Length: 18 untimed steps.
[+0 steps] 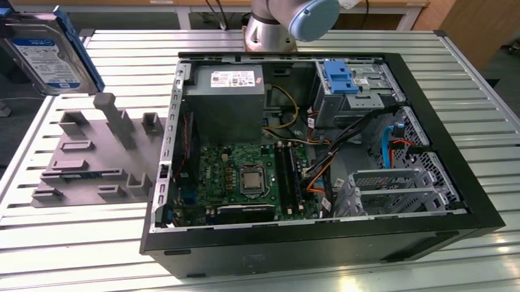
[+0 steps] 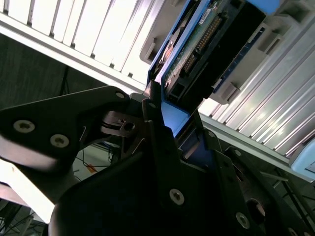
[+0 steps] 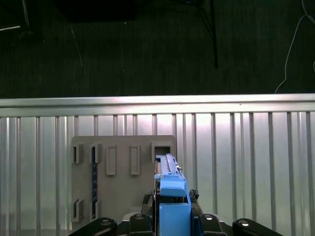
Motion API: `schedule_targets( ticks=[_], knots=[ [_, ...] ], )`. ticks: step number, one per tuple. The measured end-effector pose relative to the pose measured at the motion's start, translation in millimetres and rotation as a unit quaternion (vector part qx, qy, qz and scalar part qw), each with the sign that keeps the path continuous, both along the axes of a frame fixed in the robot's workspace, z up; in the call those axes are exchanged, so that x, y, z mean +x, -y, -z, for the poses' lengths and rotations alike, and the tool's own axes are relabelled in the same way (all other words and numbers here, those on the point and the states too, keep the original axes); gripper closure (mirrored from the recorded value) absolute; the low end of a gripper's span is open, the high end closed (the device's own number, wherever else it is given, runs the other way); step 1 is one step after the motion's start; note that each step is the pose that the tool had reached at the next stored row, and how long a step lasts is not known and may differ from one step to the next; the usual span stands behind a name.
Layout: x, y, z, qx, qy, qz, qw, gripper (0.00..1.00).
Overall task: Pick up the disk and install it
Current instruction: 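Pick up the disk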
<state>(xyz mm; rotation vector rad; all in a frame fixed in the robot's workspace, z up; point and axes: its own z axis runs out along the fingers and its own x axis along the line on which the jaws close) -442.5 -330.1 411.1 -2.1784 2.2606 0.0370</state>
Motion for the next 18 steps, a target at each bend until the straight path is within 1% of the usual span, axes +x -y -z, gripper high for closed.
schedule_targets(
  ticks=[5, 18],
  knots=[
    [0.0, 0.0, -3.6, 0.0, 0.0, 0.0, 1.0, 0.64],
    [0.0, 0.0, -16.3, 0.0, 0.0, 0.0, 1.0, 0.64]
  ],
)
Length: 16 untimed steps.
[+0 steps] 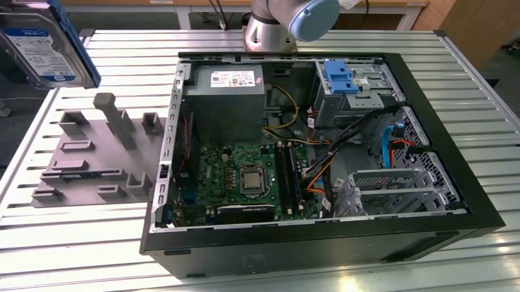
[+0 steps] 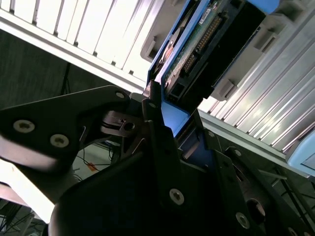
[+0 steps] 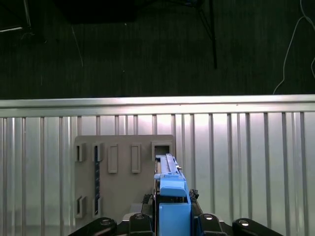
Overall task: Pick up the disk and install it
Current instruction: 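Pick up the disk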
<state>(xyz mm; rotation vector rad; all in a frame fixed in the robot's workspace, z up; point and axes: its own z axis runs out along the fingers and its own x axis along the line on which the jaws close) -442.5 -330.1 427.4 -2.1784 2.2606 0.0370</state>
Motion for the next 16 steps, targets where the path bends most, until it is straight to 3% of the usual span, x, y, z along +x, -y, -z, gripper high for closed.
schedule_targets(
  ticks=[16],
  knots=[
    [0.0, 0.0, -15.2, 0.0, 0.0, 0.0, 1.0, 0.64]
  ],
)
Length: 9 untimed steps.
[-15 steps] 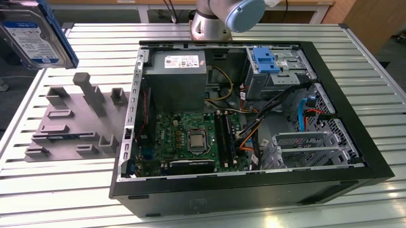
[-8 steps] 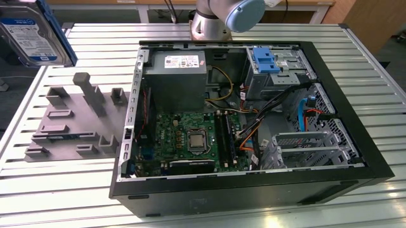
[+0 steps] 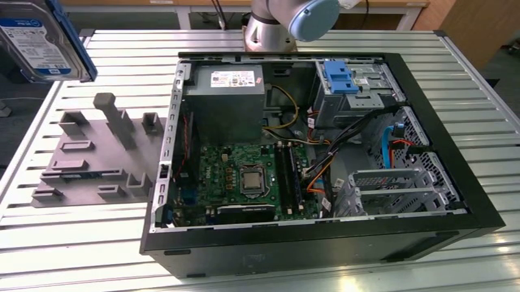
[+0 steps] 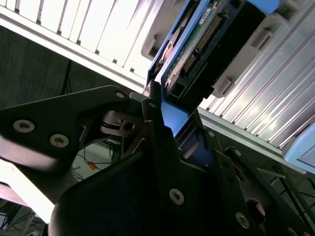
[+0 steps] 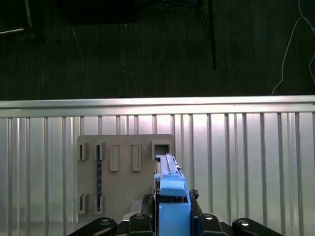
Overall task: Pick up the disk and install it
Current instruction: 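Pick up the disk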
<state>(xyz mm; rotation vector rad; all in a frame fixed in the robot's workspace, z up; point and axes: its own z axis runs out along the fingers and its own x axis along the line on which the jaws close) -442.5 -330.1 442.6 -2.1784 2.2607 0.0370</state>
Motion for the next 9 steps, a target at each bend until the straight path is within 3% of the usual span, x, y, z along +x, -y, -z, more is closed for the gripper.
schedule_targets(
  ticks=[9],
  knots=[
    [0.0, 0.0, -8.8, 0.0, 0.0, 0.0, 1.0, 0.64]
  ],
)
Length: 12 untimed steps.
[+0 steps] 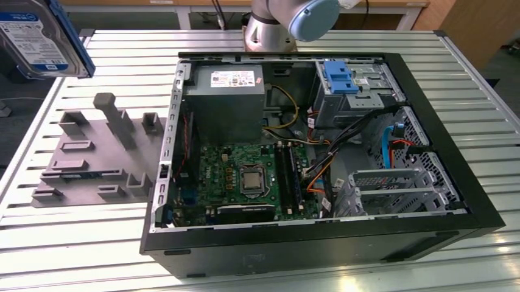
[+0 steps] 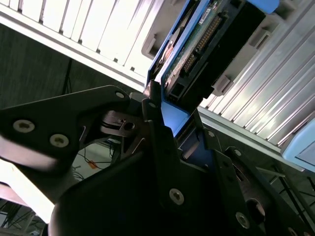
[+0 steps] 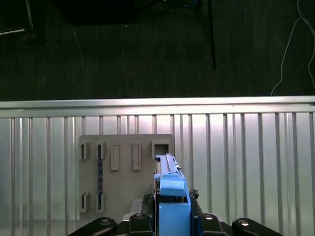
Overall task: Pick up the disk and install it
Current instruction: 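Pick up the disk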
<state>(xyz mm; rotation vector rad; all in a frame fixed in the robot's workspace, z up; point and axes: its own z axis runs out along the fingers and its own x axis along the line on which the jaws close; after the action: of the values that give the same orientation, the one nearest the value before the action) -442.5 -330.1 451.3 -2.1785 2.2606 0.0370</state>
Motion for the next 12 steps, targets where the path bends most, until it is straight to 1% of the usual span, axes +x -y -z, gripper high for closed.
schedule_targets(
  ticks=[12],
  knots=[
    [0.0, 0.0, -11.8, 0.0, 0.0, 0.0, 1.0, 0.64]
  ],
)
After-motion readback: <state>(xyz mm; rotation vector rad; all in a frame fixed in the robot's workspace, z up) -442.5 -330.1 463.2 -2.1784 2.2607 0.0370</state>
